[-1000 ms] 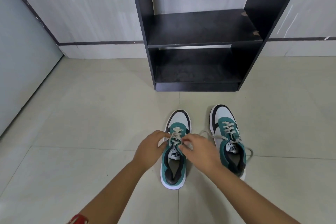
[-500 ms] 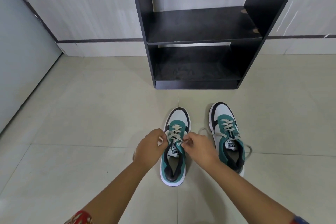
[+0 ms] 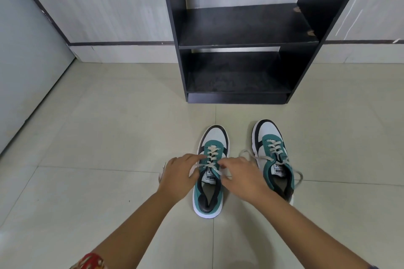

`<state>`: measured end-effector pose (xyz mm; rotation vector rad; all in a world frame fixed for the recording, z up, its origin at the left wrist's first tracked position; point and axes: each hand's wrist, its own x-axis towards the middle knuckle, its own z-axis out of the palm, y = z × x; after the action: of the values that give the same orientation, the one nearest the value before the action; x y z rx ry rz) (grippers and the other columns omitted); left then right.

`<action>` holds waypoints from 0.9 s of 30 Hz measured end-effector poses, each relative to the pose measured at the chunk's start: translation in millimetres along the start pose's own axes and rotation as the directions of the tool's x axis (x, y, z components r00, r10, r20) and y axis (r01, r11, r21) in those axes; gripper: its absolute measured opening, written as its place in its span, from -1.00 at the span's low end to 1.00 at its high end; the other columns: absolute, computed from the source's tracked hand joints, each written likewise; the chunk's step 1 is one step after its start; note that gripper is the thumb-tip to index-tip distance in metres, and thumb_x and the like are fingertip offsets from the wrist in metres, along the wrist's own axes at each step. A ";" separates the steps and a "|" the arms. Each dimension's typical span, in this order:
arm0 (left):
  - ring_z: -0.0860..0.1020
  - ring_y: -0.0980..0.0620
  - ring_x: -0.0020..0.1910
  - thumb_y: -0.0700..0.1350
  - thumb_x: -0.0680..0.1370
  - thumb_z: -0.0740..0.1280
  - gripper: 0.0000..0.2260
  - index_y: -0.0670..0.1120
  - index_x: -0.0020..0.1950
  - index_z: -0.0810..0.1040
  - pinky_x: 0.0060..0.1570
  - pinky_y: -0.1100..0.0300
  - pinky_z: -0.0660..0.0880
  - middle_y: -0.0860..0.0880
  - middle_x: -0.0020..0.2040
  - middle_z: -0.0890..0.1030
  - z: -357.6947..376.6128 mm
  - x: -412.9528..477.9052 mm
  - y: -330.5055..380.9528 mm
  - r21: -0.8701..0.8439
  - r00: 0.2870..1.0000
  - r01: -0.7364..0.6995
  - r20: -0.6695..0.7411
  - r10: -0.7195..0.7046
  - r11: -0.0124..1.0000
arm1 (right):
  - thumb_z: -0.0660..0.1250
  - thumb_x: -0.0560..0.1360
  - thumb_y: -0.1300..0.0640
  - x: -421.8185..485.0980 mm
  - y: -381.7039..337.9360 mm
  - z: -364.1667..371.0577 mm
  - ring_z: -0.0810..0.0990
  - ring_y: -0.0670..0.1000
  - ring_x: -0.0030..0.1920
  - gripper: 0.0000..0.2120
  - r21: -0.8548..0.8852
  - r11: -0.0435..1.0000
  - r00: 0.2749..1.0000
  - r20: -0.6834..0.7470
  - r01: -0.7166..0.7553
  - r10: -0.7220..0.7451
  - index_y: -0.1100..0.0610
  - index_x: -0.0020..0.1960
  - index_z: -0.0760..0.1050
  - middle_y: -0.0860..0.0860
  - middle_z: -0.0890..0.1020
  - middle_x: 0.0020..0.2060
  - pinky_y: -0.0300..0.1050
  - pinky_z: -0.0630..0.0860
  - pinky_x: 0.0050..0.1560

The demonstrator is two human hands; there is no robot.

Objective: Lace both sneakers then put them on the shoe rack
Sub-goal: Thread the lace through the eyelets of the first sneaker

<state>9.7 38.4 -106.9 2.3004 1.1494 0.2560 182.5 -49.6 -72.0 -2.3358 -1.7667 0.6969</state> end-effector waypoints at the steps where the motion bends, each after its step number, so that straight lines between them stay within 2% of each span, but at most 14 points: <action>1: 0.57 0.11 0.05 0.00 0.51 0.19 -0.73 0.10 0.16 0.55 0.16 0.07 0.45 0.13 0.11 0.63 1.1 2.9 0.7 0.014 0.999 -0.035 -0.029 0.035 0.999 | 0.20 0.51 -0.02 1.5 -3.4 2.3 0.50 0.03 0.20 -0.69 0.022 1.000 0.999 -0.035 0.011 -0.011 -0.03 0.24 0.45 -0.08 0.60 0.17 -0.03 0.31 0.21; 3: 0.58 0.10 -0.02 -0.02 0.52 0.24 -0.82 0.06 0.04 0.60 0.11 0.07 0.47 0.13 0.03 0.65 0.3 6.2 1.3 0.049 0.995 -0.054 -0.078 0.058 0.997 | 0.21 0.53 -0.04 3.1 -5.2 4.0 0.56 -0.01 0.11 -0.76 0.017 1.000 0.994 -0.108 0.009 -0.007 -0.04 0.15 0.52 -0.11 0.66 0.07 -0.07 0.32 0.17; 5: 0.58 0.07 -0.06 -0.03 0.53 0.25 -0.85 0.03 0.00 0.59 0.12 0.07 0.46 0.10 -0.01 0.65 0.3 6.3 2.8 0.093 0.995 -0.055 -0.081 0.063 0.994 | 0.23 0.53 -0.02 1.8 -4.4 5.8 0.61 -0.02 0.04 -0.82 0.038 0.999 0.992 -0.124 0.013 -0.008 -0.02 0.05 0.55 -0.10 0.69 -0.02 -0.08 0.37 0.11; 8: 0.58 0.05 -0.06 -0.05 0.57 0.21 -0.85 0.00 0.01 0.57 0.25 0.06 0.39 0.07 -0.01 0.64 3.0 3.0 5.8 0.176 0.993 -0.069 -0.086 0.086 0.982 | 0.22 0.53 0.03 0.7 -4.9 6.8 0.64 0.02 -0.07 -0.85 0.134 0.991 0.992 -0.125 -0.004 0.020 0.04 0.00 0.52 -0.05 0.68 -0.10 -0.10 0.47 -0.05; 10: 0.60 0.04 -0.07 -0.05 0.58 0.19 -0.84 0.01 0.00 0.56 0.33 -0.01 0.33 0.08 -0.04 0.65 2.4 0.8 7.6 0.241 0.990 -0.070 -0.104 0.097 0.968 | 0.19 0.54 0.04 1.8 -5.1 7.8 0.64 0.07 -0.11 -0.85 0.150 0.988 0.991 -0.125 -0.025 0.044 0.08 0.02 0.48 0.01 0.68 -0.13 -0.12 0.43 -0.16; 12: 0.61 0.05 -0.09 -0.04 0.59 0.18 -0.83 0.02 -0.01 0.56 0.39 -0.05 0.27 0.09 -0.07 0.66 1.2 0.1 6.1 0.329 0.990 -0.065 -0.099 0.103 0.942 | 0.17 0.57 0.06 2.4 -2.7 9.0 0.63 0.10 -0.12 -0.83 0.174 0.983 0.994 -0.078 -0.062 0.077 0.12 0.03 0.47 0.05 0.68 -0.13 -0.11 0.45 -0.16; 14: 0.61 0.05 -0.08 -0.02 0.60 0.17 -0.81 0.02 -0.01 0.57 0.43 -0.07 0.21 0.09 -0.07 0.66 0.0 -2.0 3.3 0.368 0.995 -0.039 -0.073 0.070 0.929 | 0.15 0.58 0.08 1.5 1.1 10.8 0.63 0.10 -0.10 -0.82 0.241 0.964 0.993 -0.010 -0.115 0.121 0.15 0.02 0.47 0.07 0.68 -0.11 -0.06 0.52 -0.08; 21: 0.62 0.05 -0.09 -0.04 0.60 0.18 -0.81 -0.02 -0.01 0.57 0.46 -0.06 0.17 0.06 -0.04 0.66 6.3 -6.8 -1.8 0.228 0.997 0.040 -0.068 -0.025 0.973 | 0.16 0.58 0.15 -3.0 4.3 15.5 0.64 0.06 -0.15 -0.88 0.354 0.917 0.983 0.054 -0.185 0.177 0.10 -0.11 0.43 0.09 0.70 -0.16 -0.06 0.53 -0.04; 25: 0.56 0.08 -0.01 -0.04 0.62 0.11 -0.80 -0.01 0.04 0.52 0.50 -0.01 0.02 0.07 -0.01 0.60 1.2 -7.3 -0.4 0.172 0.999 0.037 0.019 -0.041 0.984 | 0.17 0.57 0.12 -4.2 7.2 11.1 0.58 0.06 -0.17 -0.85 0.302 0.939 0.986 0.080 -0.164 0.147 0.13 0.03 0.49 0.08 0.68 -0.12 -0.10 0.47 -0.10; 27: 0.52 0.07 -0.05 -0.04 0.63 0.07 -0.77 -0.03 -0.02 0.51 0.45 -0.02 0.12 0.06 -0.09 0.55 -1.0 -9.9 -5.6 0.143 0.997 0.055 0.042 -0.062 0.988 | 0.16 0.57 0.08 -5.8 11.5 5.9 0.54 0.07 -0.17 -0.82 0.246 0.960 0.989 0.083 -0.137 0.120 0.12 0.03 0.50 0.05 0.63 -0.20 -0.09 0.45 -0.13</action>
<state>-0.5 33.7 -108.5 2.3772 1.2457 0.1005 188.8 -59.5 -79.9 -2.2921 -1.4600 0.9688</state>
